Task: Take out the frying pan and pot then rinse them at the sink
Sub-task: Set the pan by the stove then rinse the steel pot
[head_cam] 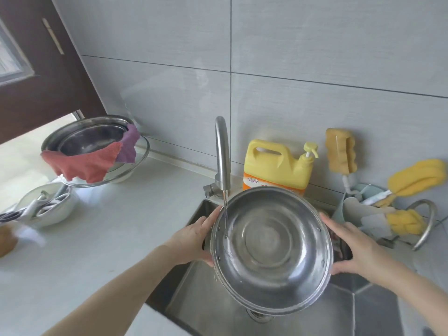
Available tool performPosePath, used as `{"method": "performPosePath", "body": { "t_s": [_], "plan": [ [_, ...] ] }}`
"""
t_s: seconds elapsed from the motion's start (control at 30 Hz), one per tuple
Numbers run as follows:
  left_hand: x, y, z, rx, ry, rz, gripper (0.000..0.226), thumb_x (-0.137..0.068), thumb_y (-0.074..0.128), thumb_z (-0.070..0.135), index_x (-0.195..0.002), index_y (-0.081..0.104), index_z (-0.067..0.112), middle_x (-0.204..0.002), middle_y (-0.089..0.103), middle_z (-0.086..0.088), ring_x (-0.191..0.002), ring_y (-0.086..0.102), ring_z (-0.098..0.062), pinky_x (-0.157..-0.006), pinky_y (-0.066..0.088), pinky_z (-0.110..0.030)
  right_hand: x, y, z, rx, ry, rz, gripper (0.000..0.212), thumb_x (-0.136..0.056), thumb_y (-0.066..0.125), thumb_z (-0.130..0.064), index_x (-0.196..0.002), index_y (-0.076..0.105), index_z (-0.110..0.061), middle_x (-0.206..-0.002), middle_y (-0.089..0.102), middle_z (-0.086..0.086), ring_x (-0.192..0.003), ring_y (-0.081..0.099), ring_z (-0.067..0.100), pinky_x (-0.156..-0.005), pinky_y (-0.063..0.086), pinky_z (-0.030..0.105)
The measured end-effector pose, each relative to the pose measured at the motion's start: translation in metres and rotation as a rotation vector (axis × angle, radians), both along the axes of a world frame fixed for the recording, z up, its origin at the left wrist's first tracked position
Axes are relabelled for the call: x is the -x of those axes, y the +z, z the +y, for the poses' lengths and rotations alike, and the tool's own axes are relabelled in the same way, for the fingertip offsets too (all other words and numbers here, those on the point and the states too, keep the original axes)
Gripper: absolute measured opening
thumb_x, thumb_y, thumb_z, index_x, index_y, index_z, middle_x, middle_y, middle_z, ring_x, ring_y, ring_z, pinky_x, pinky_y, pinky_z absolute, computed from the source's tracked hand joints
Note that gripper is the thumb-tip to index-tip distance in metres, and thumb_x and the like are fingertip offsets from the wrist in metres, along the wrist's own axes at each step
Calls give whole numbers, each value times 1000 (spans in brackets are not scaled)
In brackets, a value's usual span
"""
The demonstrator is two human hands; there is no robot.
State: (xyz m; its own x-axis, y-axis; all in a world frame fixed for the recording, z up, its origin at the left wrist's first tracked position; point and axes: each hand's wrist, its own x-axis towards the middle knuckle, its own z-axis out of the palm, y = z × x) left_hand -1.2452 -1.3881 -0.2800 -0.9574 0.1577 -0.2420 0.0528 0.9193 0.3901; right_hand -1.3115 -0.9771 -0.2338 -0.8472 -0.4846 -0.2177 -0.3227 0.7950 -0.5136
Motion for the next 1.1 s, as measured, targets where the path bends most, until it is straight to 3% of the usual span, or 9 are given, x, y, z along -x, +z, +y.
{"method": "performPosePath", "body": {
  "t_s": [0.07,0.13,0.27,0.4,0.5,0.67,0.83,0.9,1.1],
  "plan": [
    [2,4,-9,-74,-7,-111,140,-58,87,52,-141,-25,57,-145,39,7,-130,44,-17,-107,39,-37,13,-1,-5,47,42,-115,125,-38,82,-69,-135,5,-74,-126,39,-31,-119,40,-15,-97,33,10],
    [3,11,-17,-134,-22,-219,138,-58,91,45,-146,-15,53,-145,40,15,-127,46,-9,-109,36,-31,21,-4,-10,61,88,-220,129,-39,91,-59,-143,13,-64,-137,37,-35,-126,35,-20,-97,28,-1],
    [7,38,-33,-253,-5,-397,125,-63,91,21,-149,6,52,-120,59,7,-80,70,-5,-87,52,-24,22,-8,-22,82,104,-405,111,-61,89,-16,-140,24,-60,-134,50,-27,-87,63,-3,-73,57,25],
    [19,64,-50,-241,-14,-488,113,-65,89,14,-150,21,45,-86,55,-6,-71,68,-13,-71,55,-23,13,-21,-36,147,158,-484,102,-67,83,-11,-136,30,-64,-135,51,-32,-123,51,-4,-89,54,27],
    [26,85,-59,-95,-48,-424,118,-61,92,28,-151,19,44,-79,51,4,-60,57,2,-74,50,-23,-1,-42,-49,258,91,-506,110,-63,83,-11,-143,26,-60,-139,51,-24,-133,45,23,-97,52,42],
    [27,115,-70,41,-61,-253,129,-55,94,31,-149,9,52,-95,50,4,-58,55,0,-71,53,-23,-19,-65,-74,407,-41,-337,122,-52,92,-26,-144,20,-61,-146,36,-35,-139,29,-8,-118,28,36],
    [14,97,-72,196,-64,12,132,-60,89,45,-144,-11,58,-103,44,11,-81,51,0,-80,47,-33,-21,-59,-77,436,-72,-11,124,-59,93,-23,-144,13,-62,-135,37,-35,-124,27,-26,-102,20,2],
    [6,73,-67,207,-62,130,131,-62,83,58,-138,-23,61,-105,44,6,-93,55,-16,-78,47,-38,-21,-54,-68,385,-56,106,125,-61,92,-24,-142,7,-67,-127,33,-35,-118,28,-27,-96,19,-4],
    [-28,2,-22,124,43,362,134,-62,81,60,-142,-27,52,-101,48,-4,-79,61,-33,-68,47,-39,-31,-41,-33,136,4,296,127,-66,88,-29,-139,-7,-69,-108,35,-15,-86,50,5,-78,38,20]
  ]
}}
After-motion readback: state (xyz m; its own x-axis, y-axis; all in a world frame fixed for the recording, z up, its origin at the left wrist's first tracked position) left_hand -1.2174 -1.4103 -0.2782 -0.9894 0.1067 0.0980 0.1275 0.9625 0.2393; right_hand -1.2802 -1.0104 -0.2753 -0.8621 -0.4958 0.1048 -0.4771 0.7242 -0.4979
